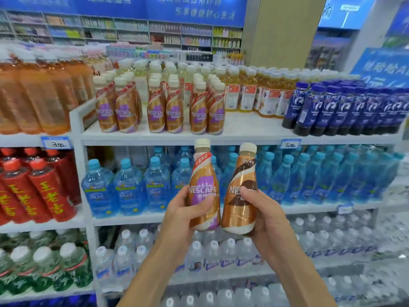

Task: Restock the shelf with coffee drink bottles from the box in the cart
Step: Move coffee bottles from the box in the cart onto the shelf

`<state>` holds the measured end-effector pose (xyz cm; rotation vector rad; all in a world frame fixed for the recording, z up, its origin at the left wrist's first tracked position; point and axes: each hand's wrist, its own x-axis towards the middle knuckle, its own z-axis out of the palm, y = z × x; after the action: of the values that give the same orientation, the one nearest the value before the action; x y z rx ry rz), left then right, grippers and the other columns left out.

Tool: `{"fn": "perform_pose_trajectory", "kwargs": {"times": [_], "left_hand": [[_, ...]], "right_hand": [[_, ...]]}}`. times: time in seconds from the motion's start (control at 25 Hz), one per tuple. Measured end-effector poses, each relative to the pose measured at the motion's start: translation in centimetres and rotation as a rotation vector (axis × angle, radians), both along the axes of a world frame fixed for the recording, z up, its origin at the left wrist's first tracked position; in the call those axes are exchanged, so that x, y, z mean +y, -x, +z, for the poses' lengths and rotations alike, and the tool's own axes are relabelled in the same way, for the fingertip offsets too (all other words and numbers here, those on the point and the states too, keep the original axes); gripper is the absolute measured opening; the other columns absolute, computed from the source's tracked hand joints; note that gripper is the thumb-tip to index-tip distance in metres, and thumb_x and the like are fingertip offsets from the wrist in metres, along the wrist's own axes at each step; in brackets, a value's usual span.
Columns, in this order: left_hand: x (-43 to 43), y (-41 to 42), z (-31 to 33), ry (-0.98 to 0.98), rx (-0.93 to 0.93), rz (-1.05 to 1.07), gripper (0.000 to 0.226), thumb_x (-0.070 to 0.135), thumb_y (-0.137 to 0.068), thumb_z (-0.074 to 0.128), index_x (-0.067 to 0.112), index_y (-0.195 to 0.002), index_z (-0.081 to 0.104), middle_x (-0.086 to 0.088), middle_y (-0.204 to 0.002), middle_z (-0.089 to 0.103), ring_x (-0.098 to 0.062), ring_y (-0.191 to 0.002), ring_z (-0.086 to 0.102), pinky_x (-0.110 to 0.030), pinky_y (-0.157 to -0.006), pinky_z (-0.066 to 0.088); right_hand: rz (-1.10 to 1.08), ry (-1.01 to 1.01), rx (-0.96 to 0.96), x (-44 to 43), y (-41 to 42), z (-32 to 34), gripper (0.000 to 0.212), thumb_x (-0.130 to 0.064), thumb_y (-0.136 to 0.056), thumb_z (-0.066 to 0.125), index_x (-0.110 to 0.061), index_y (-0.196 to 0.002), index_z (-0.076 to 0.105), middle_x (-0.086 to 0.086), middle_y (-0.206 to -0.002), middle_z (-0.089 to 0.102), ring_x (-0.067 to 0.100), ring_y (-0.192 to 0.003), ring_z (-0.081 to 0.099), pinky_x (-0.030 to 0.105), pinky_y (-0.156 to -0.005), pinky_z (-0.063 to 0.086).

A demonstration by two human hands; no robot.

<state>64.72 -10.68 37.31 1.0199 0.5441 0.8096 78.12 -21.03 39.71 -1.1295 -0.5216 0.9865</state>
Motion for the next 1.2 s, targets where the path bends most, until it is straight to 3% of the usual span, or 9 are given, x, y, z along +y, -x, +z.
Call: {"fn": "perform_pose_trajectory", "kwargs": {"times": [0.28,0.36,0.44,0.56,0.68,0.8,1.0,1.2], "left_hand": [[7.8,-8.2,1.4,-0.085,0.028,0.017,0.055,0.016,-0.062,0.081,0.010,-0.115,0.068,-0.013,-0.103,0.075,-0.025,-0.089,0.073,-0.033,-0.071,0.058],[9.3,-10.2,1.8,-0.111,0.033,0.012,0.051,0.014,-0.062,0.080,0.011,-0.112,0.069,-0.011,-0.098,0.075,-0.022,-0.084,0.073,-0.031,-0.068,0.058],[10.2,-11.8,2.3,-0.133,0.038,0.010,0.052,0.017,-0.060,0.085,0.017,-0.110,0.072,-0.010,-0.099,0.076,-0.022,-0.085,0.073,-0.031,-0.069,0.058],[11.0,-14.3,3.0,-0.168,0.057,0.020,0.054,0.030,-0.054,0.088,0.030,-0.106,0.075,-0.009,-0.105,0.076,-0.024,-0.094,0.074,-0.033,-0.076,0.057],[11.6,-16.6,3.5,-0.192,0.062,0.079,0.051,0.029,-0.054,0.087,0.036,-0.104,0.076,-0.007,-0.106,0.077,-0.023,-0.097,0.074,-0.030,-0.076,0.057],[11.9,-18.4,3.8,-0.217,0.061,0.134,0.046,0.021,-0.062,0.085,0.034,-0.106,0.075,-0.009,-0.108,0.076,-0.025,-0.100,0.073,-0.029,-0.077,0.057],[12.3,-20.4,3.6,-0.221,0.045,0.240,0.061,0.030,-0.057,0.088,0.026,-0.116,0.072,-0.008,-0.111,0.076,-0.027,-0.103,0.072,-0.030,-0.078,0.058],[12.3,-21.9,4.1,-0.301,0.056,0.310,0.059,0.007,-0.070,0.086,0.015,-0.124,0.065,-0.004,-0.107,0.077,-0.018,-0.099,0.074,-0.022,-0.076,0.058]], "right_hand": [[0.012,-0.031,0.001,7.8,-8.9,1.3,0.054,-0.030,-0.063,0.084,-0.003,-0.107,0.073,0.019,-0.102,0.073,0.029,-0.088,0.072,0.042,-0.072,0.062],[0.018,-0.044,0.002,9.3,-11.1,1.6,0.059,-0.033,-0.059,0.086,-0.004,-0.108,0.073,0.020,-0.105,0.073,0.030,-0.089,0.072,0.048,-0.077,0.060],[0.030,-0.043,-0.004,10.5,-13.1,1.9,0.050,-0.031,-0.064,0.083,-0.005,-0.107,0.074,0.021,-0.108,0.074,0.031,-0.090,0.072,0.053,-0.082,0.058],[0.058,-0.069,-0.021,12.2,-15.9,2.4,0.042,-0.027,-0.069,0.077,-0.006,-0.106,0.075,0.021,-0.106,0.075,0.031,-0.091,0.073,0.047,-0.078,0.060],[0.088,-0.093,-0.032,13.9,-18.7,2.6,0.041,-0.024,-0.070,0.077,-0.004,-0.105,0.076,0.021,-0.104,0.076,0.031,-0.091,0.073,0.042,-0.076,0.062],[0.143,-0.098,-0.039,15.2,-21.2,3.0,0.044,-0.023,-0.067,0.081,-0.005,-0.107,0.076,0.022,-0.108,0.074,0.034,-0.095,0.073,0.045,-0.082,0.061],[0.195,-0.115,-0.070,16.3,-23.6,3.2,0.044,-0.023,-0.068,0.080,-0.006,-0.108,0.075,0.023,-0.110,0.074,0.036,-0.097,0.072,0.049,-0.084,0.060],[0.186,-0.107,-0.107,16.8,-24.8,3.0,0.043,-0.025,-0.070,0.078,-0.009,-0.109,0.075,0.019,-0.109,0.075,0.037,-0.102,0.071,0.046,-0.083,0.059]]}}
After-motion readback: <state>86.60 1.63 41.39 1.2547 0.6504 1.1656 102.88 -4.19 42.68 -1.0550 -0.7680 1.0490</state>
